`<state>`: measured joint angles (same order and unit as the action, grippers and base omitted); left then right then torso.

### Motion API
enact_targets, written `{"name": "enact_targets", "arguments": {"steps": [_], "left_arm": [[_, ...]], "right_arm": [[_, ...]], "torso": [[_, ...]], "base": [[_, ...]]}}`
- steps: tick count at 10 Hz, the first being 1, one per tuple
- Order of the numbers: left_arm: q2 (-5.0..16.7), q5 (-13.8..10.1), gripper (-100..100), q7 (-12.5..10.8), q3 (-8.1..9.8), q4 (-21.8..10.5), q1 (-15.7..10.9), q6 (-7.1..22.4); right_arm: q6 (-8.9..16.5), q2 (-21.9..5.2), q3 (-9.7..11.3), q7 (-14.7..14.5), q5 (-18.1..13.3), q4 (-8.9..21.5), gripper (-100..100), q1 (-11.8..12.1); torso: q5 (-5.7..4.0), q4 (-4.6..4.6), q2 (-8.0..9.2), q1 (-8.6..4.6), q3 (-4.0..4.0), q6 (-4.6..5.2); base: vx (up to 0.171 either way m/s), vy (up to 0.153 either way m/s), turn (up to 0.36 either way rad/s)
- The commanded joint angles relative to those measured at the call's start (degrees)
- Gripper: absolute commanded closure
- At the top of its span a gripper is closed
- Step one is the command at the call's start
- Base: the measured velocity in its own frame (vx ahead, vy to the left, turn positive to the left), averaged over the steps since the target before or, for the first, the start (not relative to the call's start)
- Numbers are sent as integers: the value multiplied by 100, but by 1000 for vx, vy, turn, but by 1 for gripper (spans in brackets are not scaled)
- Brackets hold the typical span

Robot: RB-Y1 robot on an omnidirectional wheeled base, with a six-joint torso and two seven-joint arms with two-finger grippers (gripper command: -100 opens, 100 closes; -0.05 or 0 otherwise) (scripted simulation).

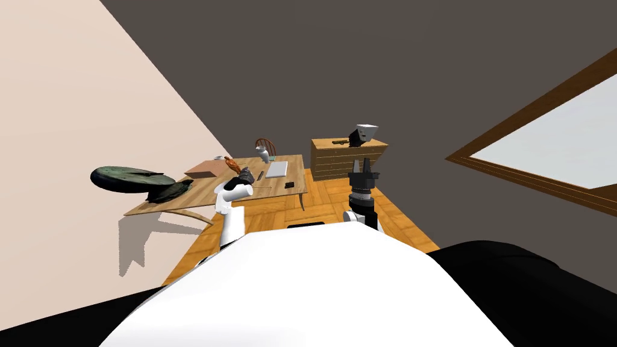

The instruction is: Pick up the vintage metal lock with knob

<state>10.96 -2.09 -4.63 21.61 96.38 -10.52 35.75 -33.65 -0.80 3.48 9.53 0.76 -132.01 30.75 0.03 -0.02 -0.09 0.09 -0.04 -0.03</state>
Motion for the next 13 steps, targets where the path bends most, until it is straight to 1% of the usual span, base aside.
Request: {"name": "enact_targets", "arguments": {"steps": [1,2,3,4,5,6,7,8,9,10,11,12,13], "left_arm": [[16,-18,-100,18,18,-142,-93,281],[7,-24,-100,52,42,-397,-255,434],[7,-24,-100,52,42,-397,-255,603],[-7,-29,-100,89,57,-575,-409,812],[-7,-29,-100,89,57,-658,-409,919],[-23,-32,-100,127,65,-872,-558,1130],[-23,-32,-100,127,65,-923,-558,1227],[-43,-35,-100,167,67,-1168,-700,1405],[-43,-35,-100,167,67,-1190,-700,1527],[-65,-36,-100,208,63,-1456,-837,1674],[-65,-36,-100,208,63,-1456,-837,1818],[-65,-36,-100,208,63,-1456,-837,1818],[-87,-36,-100,249,55,-1720,-966,2043]], "right_arm": [[0,0,0,0,0,0,0,0],[0,0,0,0,0,0,0,1],[0,0,0,0,0,0,0,0],[0,0,0,0,0,0,0,1],[0,0,0,0,0,0,0,0],[0,0,0,0,0,0,0,1],[0,0,0,0,0,0,0,0],[0,0,0,0,0,0,0,1],[0,0,0,0,0,0,0,0],[0,0,0,0,0,0,0,1],[0,0,0,0,0,0,0,1],[0,0,-1,0,0,0,0,1],[0,0,-1,0,0,0,0,1]], "torso": [[0,0,0,0,0,0],[0,0,-1,1,0,-4],[0,-1,-3,-2,-2,0],[0,-1,-3,-1,-2,-4],[0,-1,-6,0,-3,0],[1,-2,-5,2,-3,-5],[1,-2,-9,2,-5,0],[1,-2,-6,2,-4,-6],[0,-2,-8,0,-5,0],[0,-2,-7,0,-5,-5],[0,-2,-9,0,-5,-2],[0,-2,-7,1,-5,-6],[-1,-1,-3,-2,-2,-8]], "base": [[9,15,-78],[17,12,-176],[14,14,-106],[21,20,-177],[18,21,-94],[28,24,-181],[22,21,-95],[25,18,-164],[26,18,-110],[29,18,-176],[25,21,-94],[11,9,16],[26,11,-178]]}}
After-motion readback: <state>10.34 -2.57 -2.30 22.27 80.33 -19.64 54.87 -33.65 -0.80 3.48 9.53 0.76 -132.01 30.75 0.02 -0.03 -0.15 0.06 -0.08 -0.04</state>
